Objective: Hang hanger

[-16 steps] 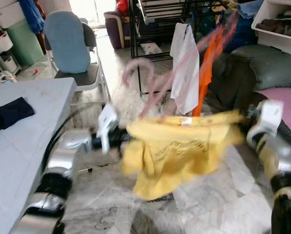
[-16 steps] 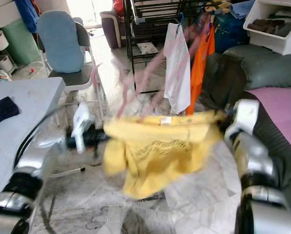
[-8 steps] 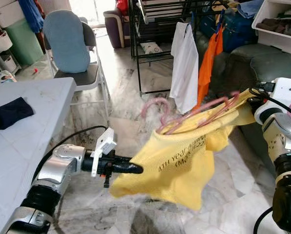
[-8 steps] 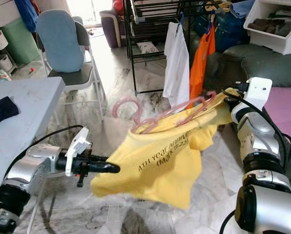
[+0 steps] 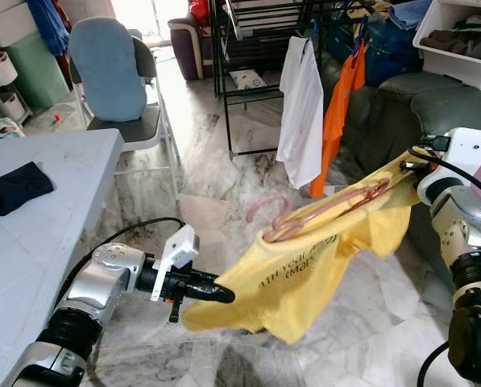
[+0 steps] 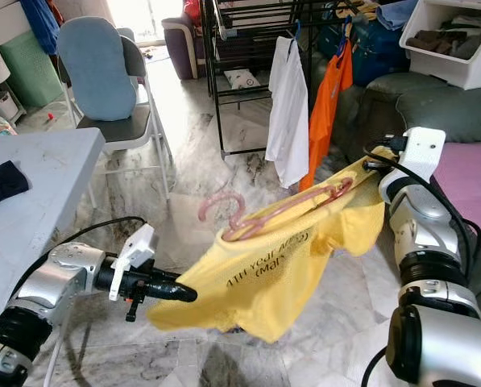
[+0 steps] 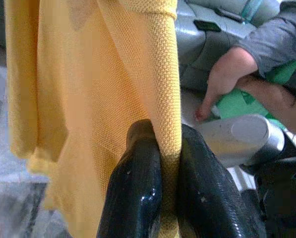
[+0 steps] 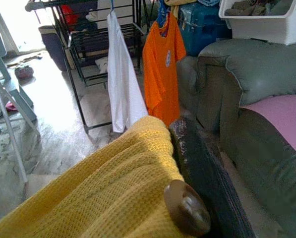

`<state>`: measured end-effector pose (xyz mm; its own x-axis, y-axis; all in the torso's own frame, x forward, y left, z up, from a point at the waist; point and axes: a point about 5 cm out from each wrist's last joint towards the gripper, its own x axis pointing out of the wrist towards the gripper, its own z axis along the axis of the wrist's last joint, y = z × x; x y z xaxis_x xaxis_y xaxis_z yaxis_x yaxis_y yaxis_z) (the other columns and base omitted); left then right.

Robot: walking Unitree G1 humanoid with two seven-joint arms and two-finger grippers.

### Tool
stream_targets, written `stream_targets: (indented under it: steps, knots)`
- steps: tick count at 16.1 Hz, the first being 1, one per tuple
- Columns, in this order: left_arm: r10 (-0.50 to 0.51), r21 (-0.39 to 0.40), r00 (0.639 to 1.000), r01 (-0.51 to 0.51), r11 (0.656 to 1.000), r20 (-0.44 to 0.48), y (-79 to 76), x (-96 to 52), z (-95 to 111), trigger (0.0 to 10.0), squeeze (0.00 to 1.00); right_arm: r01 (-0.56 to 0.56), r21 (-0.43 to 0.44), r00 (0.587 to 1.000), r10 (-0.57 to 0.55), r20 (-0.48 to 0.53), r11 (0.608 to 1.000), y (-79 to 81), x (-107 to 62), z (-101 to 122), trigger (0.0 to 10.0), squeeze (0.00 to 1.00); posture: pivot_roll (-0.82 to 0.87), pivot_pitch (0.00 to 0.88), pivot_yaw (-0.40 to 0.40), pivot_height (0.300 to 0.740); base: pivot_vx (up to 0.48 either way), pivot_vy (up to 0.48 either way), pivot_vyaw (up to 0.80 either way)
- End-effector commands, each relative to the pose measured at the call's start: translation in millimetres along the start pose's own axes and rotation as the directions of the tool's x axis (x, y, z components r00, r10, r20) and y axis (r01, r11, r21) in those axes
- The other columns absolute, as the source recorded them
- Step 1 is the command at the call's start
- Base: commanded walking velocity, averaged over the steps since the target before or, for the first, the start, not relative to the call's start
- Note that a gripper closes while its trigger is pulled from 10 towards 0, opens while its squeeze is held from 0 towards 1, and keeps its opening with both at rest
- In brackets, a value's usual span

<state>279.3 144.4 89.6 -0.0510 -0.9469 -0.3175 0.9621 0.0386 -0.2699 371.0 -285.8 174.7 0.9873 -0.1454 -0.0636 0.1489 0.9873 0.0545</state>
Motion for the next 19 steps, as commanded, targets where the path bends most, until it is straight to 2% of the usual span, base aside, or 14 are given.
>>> stream_targets:
  steps: [1, 4, 7, 8, 10, 11, 12, 13, 14, 15, 16, 17, 18, 19]
  knots:
    - [-0.011, -0.015, 0.999, 0.010, 1.000, -0.051, -1.2, -5.3, -8, 0.0, 0.00, 0.034, 0.002, 0.998, -0.034, 0.054, 0.999, -5.3, 2.8, 19, 0.0, 0.00, -0.17, 0.000, 0.015, 0.740, 0.000, 0.000, 0.00]
    - [0.027, -0.007, 0.998, -0.027, 1.000, -0.065, 5.5, 2.1, -11, 0.0, 0.00, 0.002, 0.006, 0.999, -0.002, 0.046, 1.000, 3.7, 4.6, 17, 0.0, 0.00, -0.17, 0.000, 0.014, 0.740, 0.000, 0.000, 0.00]
    - [0.159, 0.027, 0.976, -0.156, 0.987, -0.149, 19.2, 15.1, -22, 0.0, 0.00, -0.090, -0.001, 0.994, 0.090, 0.055, 0.996, 26.7, 7.1, 15, 0.0, 0.00, -0.18, 0.000, 0.019, 0.740, 0.000, 0.000, 0.00]
    - [0.215, 0.027, 0.963, -0.214, 0.976, -0.160, 24.6, 20.0, -23, 0.0, 0.00, -0.122, -0.006, 0.990, 0.123, 0.065, 0.992, 35.8, 8.0, 17, 0.0, 0.00, -0.18, 0.000, 0.019, 0.740, 0.000, 0.000, 0.00]
    - [0.261, 0.036, 0.953, -0.258, 0.965, -0.153, 29.6, 25.1, -22, 0.0, 0.00, -0.155, -0.008, 0.985, 0.156, 0.074, 0.988, 45.0, 8.8, 18, 0.0, 0.00, -0.18, 0.000, 0.019, 0.740, 0.000, 0.000, 0.00]
    - [0.330, 0.046, 0.931, -0.327, 0.944, -0.154, 35.5, 29.9, -21, 0.0, 0.00, -0.188, -0.015, 0.979, 0.188, 0.084, 0.982, 54.5, 9.2, 20, 0.0, 0.00, -0.18, 0.000, 0.020, 0.740, 0.000, 0.000, 0.00]
    - [0.447, 0.067, 0.881, -0.442, 0.894, -0.151, 44.6, 34.2, -17, 0.0, 0.00, -0.219, -0.030, 0.972, 0.221, 0.086, 0.975, 64.2, 9.0, 19, 0.0, 0.00, -0.18, 0.000, 0.020, 0.740, 0.000, 0.000, 0.00]
    - [0.509, 0.079, 0.851, -0.503, 0.861, -0.128, 49.0, 36.1, -13, 0.0, 0.00, -0.242, -0.052, 0.966, 0.245, 0.081, 0.969, 69.7, 7.7, 17, 0.0, 0.00, -0.18, 0.000, 0.020, 0.740, 0.000, 0.000, 0.00]
    - [0.539, 0.083, 0.835, -0.532, 0.843, -0.112, 51.2, 37.1, -11, 0.0, 0.00, -0.250, -0.060, 0.964, 0.254, 0.077, 0.966, 71.5, 7.0, 16, 0.0, 0.00, -0.18, 0.000, 0.020, 0.740, 0.000, 0.000, 0.00]
    - [0.618, 0.019, 0.784, -0.618, 0.786, -0.051, 57.0, 38.7, -5, 0.0, 0.00, -0.269, -0.127, 0.959, 0.278, 0.062, 0.955, 73.8, 3.3, 10, 0.0, 0.00, -0.18, 0.000, 0.019, 0.740, 0.000, 0.000, 0.00]
    - [0.666, 0.005, 0.746, -0.666, 0.746, -0.027, 59.8, 37.3, -3, 0.0, 0.00, -0.268, -0.138, 0.959, 0.277, 0.054, 0.954, 72.7, 1.7, 7, 0.0, 0.00, -0.18, 0.000, 0.018, 0.740, 0.000, 0.000, 0.00]
    - [0.715, -0.048, 0.699, -0.714, 0.698, 0.007, 63.0, 35.4, -1, 0.0, 0.00, -0.260, -0.173, 0.962, 0.271, 0.044, 0.950, 69.8, -0.8, 2, 0.0, 0.00, -0.18, 0.000, 0.018, 0.740, 0.000, 0.000, 0.00]
    - [0.743, -0.095, 0.669, -0.739, 0.667, 0.021, 64.8, 32.9, -1, 0.0, 0.00, -0.242, -0.168, 0.968, 0.250, 0.030, 0.956, 65.1, -1.5, -1, 0.0, 0.00, -0.18, 0.000, 0.017, 0.740, 0.000, 0.000, 0.00]
    - [0.765, -0.095, 0.644, -0.761, 0.642, 0.011, 66.1, 30.9, -2, 0.0, 0.00, -0.232, -0.149, 0.971, 0.238, 0.022, 0.961, 63.0, -1.4, -2, 0.0, 0.00, -0.18, 0.000, 0.015, 0.740, 0.000, 0.000, 0.00]
